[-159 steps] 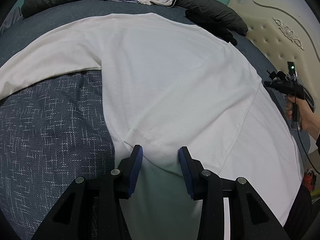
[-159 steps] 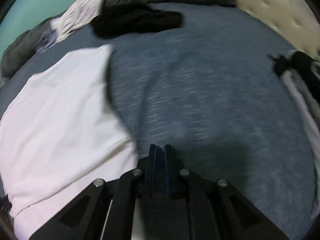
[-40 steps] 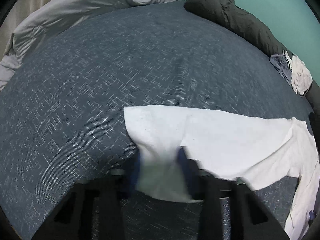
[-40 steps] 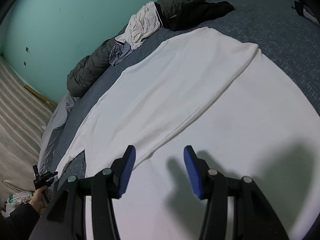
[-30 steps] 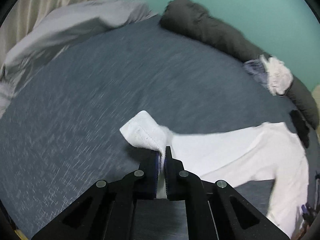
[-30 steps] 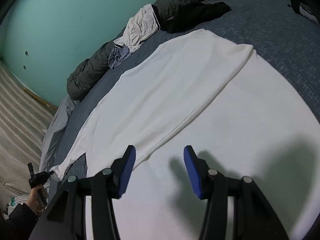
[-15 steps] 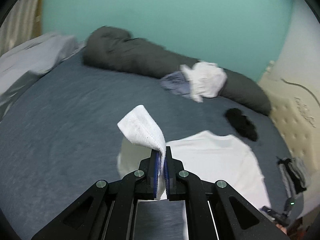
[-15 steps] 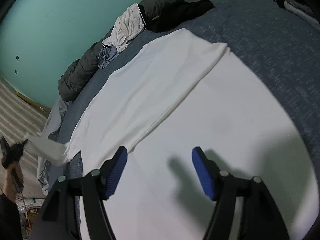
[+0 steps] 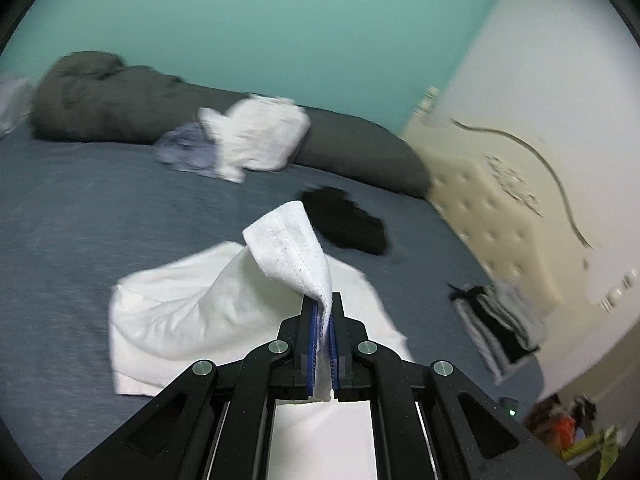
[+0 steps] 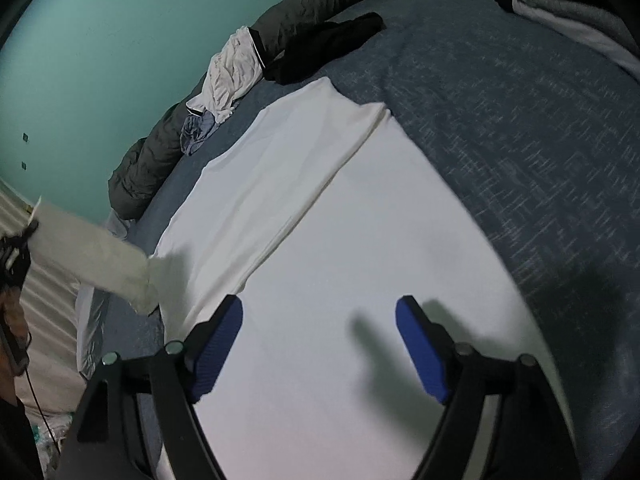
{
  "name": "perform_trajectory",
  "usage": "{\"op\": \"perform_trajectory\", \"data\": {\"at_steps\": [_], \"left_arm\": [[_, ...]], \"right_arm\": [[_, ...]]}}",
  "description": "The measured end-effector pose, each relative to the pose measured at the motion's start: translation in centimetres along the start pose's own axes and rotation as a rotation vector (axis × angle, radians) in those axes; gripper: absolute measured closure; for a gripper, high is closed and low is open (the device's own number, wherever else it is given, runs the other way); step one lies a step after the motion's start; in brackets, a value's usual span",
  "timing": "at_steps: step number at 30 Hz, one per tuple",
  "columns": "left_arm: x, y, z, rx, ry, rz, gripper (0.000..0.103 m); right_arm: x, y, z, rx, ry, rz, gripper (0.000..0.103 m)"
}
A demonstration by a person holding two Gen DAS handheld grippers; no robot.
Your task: Fold clothes
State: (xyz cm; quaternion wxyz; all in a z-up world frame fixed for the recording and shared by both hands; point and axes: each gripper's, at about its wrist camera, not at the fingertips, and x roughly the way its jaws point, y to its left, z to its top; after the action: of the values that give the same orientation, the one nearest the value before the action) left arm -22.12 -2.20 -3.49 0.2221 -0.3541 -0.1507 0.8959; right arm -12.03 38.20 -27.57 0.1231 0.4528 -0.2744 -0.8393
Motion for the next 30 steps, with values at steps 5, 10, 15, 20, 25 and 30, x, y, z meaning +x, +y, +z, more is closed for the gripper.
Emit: {"op": "perform_trajectory", "data": {"at_steps": [5, 10, 15, 20, 25, 30], "left_arm": [[5.3, -6.7, -3.2, 0.022, 0.086, -0.139, 0.098], [12.5, -11.1, -8.2, 0.074, 0.24, -0.17, 0.098], [17.3, -11.7, -13.6, 0.121, 0.382, -0.132, 0.093], [16.9, -9.6, -16.0, 0.114, 0.408, -0.106, 0.05], [13.7, -6.7, -15.9, 0.115, 0.361, -0.086, 0.044], [10.7, -1.9, -16.3, 0.063, 0.291, 0.011, 0.035]], "right_arm": [[-2.0, 0.1, 1.1, -0.067, 0.011, -0.032, 0.023], [-3.9, -0.5, 2.2, -0.094, 0.011, -0.05, 0.023], [-5.1, -1.0, 3.1, -0.115, 0.023, -0.07, 0.023], [-3.9, -1.0, 2.8, -0.113, 0.076, -0.057, 0.023], [-1.3, 0.2, 2.7, -0.11, 0.129, -0.032, 0.023], [0.7, 0.6, 3.0, -0.085, 0.141, -0.042, 0.023]]}}
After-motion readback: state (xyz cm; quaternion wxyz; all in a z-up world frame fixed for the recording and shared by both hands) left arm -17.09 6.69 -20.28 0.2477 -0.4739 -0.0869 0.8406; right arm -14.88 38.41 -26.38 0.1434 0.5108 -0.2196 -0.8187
